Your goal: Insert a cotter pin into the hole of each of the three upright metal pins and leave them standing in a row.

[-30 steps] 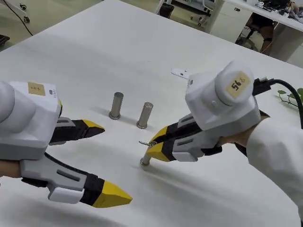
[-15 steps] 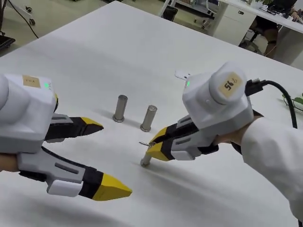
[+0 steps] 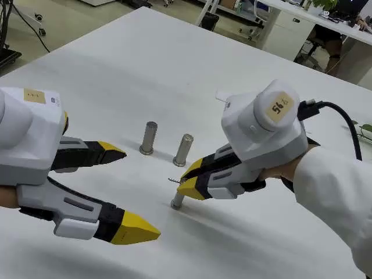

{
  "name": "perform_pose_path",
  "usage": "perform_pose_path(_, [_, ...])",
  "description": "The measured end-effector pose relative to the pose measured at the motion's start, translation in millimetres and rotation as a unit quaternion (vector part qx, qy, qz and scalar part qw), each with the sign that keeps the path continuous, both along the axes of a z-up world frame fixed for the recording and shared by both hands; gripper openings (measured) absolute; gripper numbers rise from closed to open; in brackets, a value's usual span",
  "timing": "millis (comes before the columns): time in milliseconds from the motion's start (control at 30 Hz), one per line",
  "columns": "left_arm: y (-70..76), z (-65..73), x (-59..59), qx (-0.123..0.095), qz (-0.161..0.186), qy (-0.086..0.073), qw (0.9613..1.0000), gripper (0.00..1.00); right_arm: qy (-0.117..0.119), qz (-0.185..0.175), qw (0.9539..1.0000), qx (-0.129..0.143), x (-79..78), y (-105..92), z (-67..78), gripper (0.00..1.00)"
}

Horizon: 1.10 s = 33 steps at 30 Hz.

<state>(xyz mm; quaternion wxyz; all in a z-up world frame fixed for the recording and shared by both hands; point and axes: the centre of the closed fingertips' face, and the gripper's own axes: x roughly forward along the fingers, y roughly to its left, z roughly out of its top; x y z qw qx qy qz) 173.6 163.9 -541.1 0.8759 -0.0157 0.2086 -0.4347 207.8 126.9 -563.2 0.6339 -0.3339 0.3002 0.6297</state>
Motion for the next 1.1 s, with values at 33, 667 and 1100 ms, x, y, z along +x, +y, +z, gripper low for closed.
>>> perform_pose_path(33, [0.6,0.0,0.1,0.000,0.001,0.001,1.0000,0.90,0.002,-0.003,1.0000,0.006,0.2,0.6,2.2,0.05])
perform_pose_path(667, [12.9,18.7,3.8,-0.032,0.000,-0.001,0.9995,0.93,-0.018,-0.077,0.9958,0.046,-0.3,-32.5,35.7,0.34])
perform_pose_path(1100, [21.7,24.8,3.9,-0.025,-0.003,-0.009,0.9996,0.92,-0.003,-0.167,0.9786,0.121,-25.8,-67.5,45.6,0.70])
